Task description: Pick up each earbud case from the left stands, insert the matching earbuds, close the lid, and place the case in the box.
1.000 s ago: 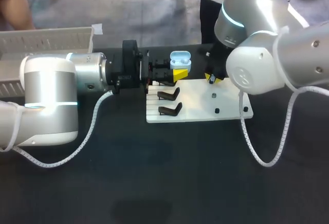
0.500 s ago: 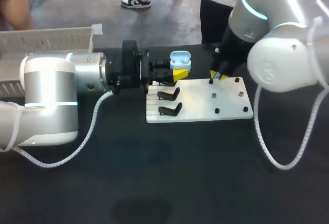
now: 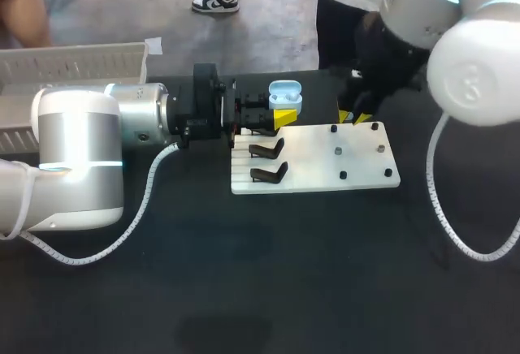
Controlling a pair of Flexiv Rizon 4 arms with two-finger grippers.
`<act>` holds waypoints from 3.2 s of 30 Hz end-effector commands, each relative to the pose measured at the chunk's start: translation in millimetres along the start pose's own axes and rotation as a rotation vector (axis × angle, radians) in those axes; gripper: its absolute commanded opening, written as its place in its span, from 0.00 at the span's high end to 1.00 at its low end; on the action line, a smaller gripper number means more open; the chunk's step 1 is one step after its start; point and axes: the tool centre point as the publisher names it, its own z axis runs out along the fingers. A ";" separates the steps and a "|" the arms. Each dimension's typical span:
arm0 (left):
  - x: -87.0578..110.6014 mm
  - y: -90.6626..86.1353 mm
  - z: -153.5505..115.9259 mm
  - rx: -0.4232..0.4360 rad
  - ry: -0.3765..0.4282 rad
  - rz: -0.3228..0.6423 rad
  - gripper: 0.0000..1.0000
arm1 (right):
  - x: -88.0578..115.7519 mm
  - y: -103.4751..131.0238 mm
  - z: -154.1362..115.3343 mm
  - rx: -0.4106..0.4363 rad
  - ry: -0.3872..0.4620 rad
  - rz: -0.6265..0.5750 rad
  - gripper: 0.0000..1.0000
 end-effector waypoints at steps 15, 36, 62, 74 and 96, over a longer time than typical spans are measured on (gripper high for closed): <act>1.0 -1.3 0.3 -0.006 -0.004 0.004 1.00 | 14.0 48.8 -60.1 0.031 0.083 -0.193 1.00; 1.0 -1.3 0.3 -0.006 -0.004 0.004 1.00 | -6.5 97.4 -61.2 0.054 0.088 -0.413 1.00; 1.0 -1.3 0.3 -0.006 -0.004 0.004 1.00 | -6.9 115.6 -38.5 0.066 0.127 -0.431 1.00; 1.0 -1.3 0.3 -0.006 -0.004 0.004 1.00 | -7.0 116.9 -32.2 0.069 0.119 -0.427 1.00; 1.0 -1.3 0.3 -0.006 -0.004 0.004 1.00 | -10.8 116.0 -25.9 0.090 0.114 -0.413 1.00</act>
